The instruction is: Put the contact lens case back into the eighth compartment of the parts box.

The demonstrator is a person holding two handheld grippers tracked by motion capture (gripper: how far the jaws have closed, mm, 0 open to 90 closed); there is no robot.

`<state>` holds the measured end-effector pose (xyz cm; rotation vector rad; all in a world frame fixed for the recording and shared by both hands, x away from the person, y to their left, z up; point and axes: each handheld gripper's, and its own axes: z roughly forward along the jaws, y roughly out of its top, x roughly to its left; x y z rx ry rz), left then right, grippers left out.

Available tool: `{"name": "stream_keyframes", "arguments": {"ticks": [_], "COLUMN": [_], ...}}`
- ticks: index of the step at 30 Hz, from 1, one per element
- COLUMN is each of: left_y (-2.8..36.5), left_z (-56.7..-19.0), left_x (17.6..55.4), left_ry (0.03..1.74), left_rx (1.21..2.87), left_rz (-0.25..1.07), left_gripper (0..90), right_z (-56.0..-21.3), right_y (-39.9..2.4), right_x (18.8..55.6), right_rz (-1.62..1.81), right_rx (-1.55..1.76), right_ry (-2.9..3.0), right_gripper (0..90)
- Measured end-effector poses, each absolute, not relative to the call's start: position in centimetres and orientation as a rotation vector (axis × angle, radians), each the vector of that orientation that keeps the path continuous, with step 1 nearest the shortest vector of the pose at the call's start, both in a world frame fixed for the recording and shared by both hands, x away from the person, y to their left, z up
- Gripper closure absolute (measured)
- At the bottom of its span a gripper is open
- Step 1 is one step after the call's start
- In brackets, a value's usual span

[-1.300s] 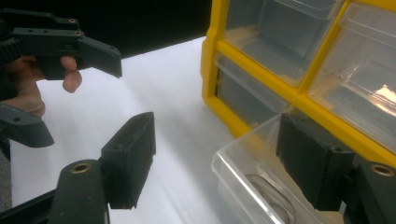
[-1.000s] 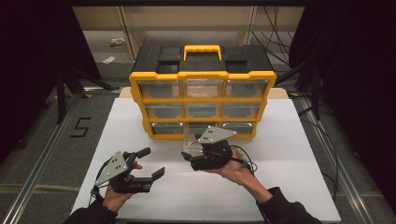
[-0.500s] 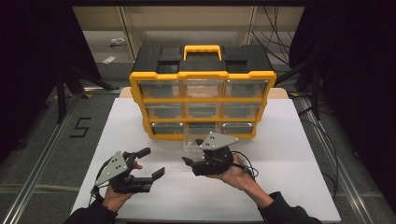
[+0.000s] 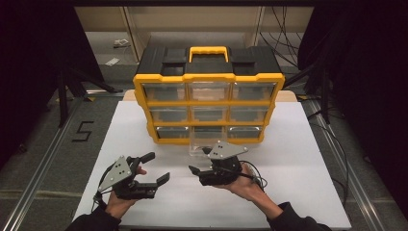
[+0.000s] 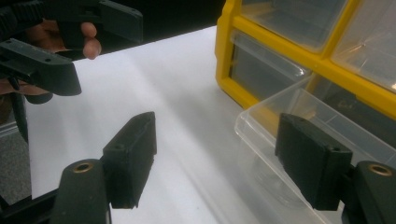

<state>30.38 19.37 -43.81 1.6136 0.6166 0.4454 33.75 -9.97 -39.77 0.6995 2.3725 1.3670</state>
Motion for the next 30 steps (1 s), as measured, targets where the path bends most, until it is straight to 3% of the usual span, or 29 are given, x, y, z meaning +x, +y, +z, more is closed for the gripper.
{"name": "stream_keyframes", "arguments": {"ticks": [30], "left_y": [19.2], "left_z": [-43.9], "left_x": [30.4], "left_ry": [0.613], "left_rx": [1.624], "left_rz": [0.447], "left_gripper": [15.5], "right_z": [-41.9], "right_y": [-9.8], "right_x": [32.9], "right_rz": [1.332], "right_rx": [0.715], "right_ry": [2.452], "right_gripper": [30.2]}}
